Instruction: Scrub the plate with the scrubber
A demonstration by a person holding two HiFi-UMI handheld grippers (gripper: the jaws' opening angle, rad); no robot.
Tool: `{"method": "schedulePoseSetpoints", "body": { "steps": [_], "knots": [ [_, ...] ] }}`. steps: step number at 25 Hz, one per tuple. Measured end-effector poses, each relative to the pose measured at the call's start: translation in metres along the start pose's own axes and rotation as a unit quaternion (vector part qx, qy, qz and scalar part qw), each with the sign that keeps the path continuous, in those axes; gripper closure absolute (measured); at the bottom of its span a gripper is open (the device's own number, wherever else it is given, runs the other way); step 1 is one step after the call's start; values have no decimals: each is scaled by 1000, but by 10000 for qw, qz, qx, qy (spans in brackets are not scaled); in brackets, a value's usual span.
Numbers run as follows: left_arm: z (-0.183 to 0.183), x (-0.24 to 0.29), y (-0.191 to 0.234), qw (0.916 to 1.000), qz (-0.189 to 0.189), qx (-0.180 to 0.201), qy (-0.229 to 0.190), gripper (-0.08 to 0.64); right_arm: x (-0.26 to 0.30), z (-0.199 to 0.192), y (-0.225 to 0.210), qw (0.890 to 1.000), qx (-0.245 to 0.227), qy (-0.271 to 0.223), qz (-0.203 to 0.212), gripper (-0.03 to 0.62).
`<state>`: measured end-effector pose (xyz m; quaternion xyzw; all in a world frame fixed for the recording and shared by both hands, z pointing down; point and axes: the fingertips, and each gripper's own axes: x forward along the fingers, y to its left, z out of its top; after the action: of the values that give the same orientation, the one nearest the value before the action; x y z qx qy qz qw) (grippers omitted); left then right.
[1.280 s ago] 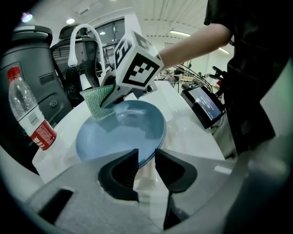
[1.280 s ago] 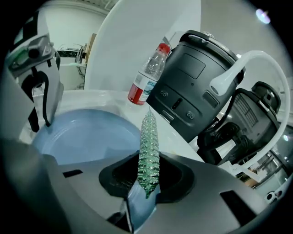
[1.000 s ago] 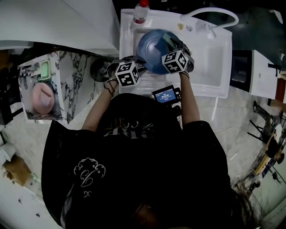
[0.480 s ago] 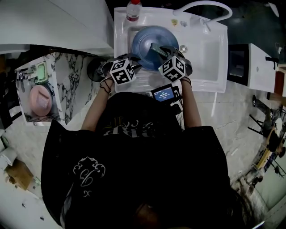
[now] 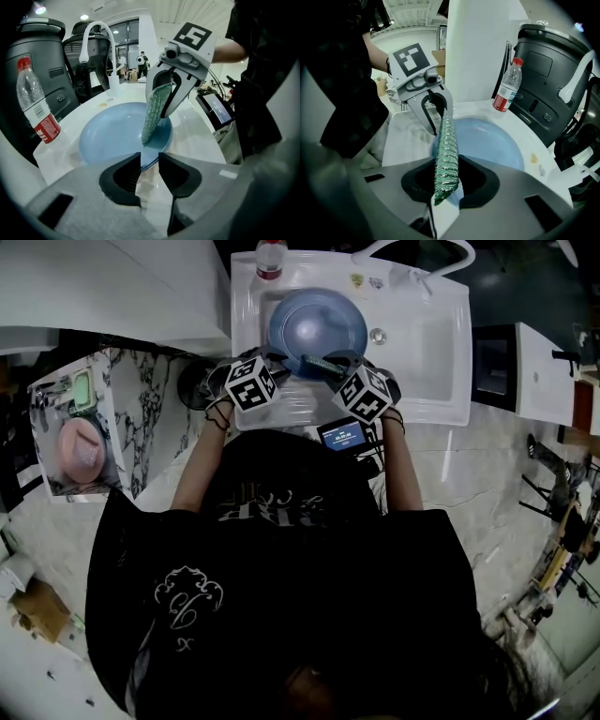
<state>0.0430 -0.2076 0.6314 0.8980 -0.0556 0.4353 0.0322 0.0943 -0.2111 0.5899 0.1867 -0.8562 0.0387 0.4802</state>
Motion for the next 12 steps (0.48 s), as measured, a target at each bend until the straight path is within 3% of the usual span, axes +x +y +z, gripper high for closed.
{"method": "schedulePoseSetpoints", "body": {
  "steps": [6, 12],
  "knots": [
    [1, -1, -2, 9999, 81, -18, 71, 439, -3, 3, 19, 9988, -144, -103, 464, 506],
    [1, -3, -10, 9999, 31, -91, 55, 439, -4, 9, 22, 9960, 51, -241, 858, 506]
  ]
}}
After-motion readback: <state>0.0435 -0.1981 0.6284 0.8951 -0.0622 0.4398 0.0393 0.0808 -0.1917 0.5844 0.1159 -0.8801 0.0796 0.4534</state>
